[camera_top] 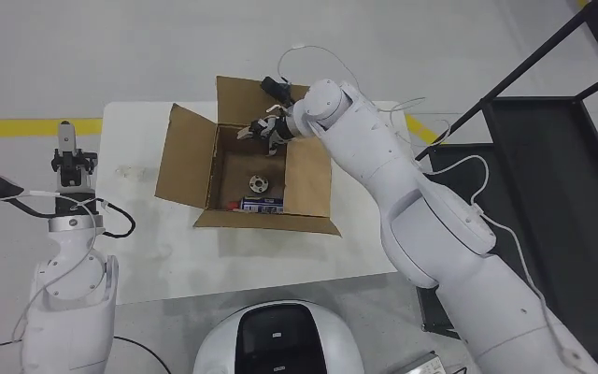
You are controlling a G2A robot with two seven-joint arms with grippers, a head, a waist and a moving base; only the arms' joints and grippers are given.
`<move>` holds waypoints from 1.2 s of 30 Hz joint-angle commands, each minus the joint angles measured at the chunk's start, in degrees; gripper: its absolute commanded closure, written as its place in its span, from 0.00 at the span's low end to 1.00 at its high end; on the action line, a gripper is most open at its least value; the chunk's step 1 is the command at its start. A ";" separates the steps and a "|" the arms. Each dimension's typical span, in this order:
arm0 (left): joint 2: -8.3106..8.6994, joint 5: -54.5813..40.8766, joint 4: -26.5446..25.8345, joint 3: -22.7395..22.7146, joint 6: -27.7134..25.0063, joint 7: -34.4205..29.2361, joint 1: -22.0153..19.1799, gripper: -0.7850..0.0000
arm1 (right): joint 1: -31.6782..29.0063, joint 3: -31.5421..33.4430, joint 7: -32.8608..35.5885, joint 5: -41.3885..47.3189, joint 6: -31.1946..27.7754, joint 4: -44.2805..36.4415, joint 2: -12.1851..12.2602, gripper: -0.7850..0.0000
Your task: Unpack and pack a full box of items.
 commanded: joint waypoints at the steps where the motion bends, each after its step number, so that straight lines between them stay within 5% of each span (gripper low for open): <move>1: 0.00 0.00 0.00 0.00 0.00 0.00 0.00 0.00 | 0.01 0.01 -0.12 0.13 -0.14 0.18 -0.01 0.00; 8: 0.00 0.00 0.00 0.00 0.00 0.00 0.00 0.00 | -0.87 0.30 -4.19 -0.16 -0.49 -0.61 0.16 0.00; 16: 0.00 0.00 0.00 0.00 0.00 0.00 0.00 0.00 | -2.20 3.00 -4.20 -0.98 -3.32 -10.32 2.63 0.00; 25: 0.00 0.00 0.00 0.00 0.00 0.00 0.00 0.00 | -10.66 6.54 2.50 -7.62 12.23 -32.54 7.91 0.00; 31: 0.00 0.00 0.00 0.00 0.00 0.00 0.00 0.00 | -20.20 7.97 -2.34 -19.25 22.07 -47.37 11.33 0.00; 36: 0.00 0.00 0.00 0.00 0.00 0.00 0.00 0.00 | -24.30 6.95 -4.27 -25.35 28.65 -51.36 12.18 0.00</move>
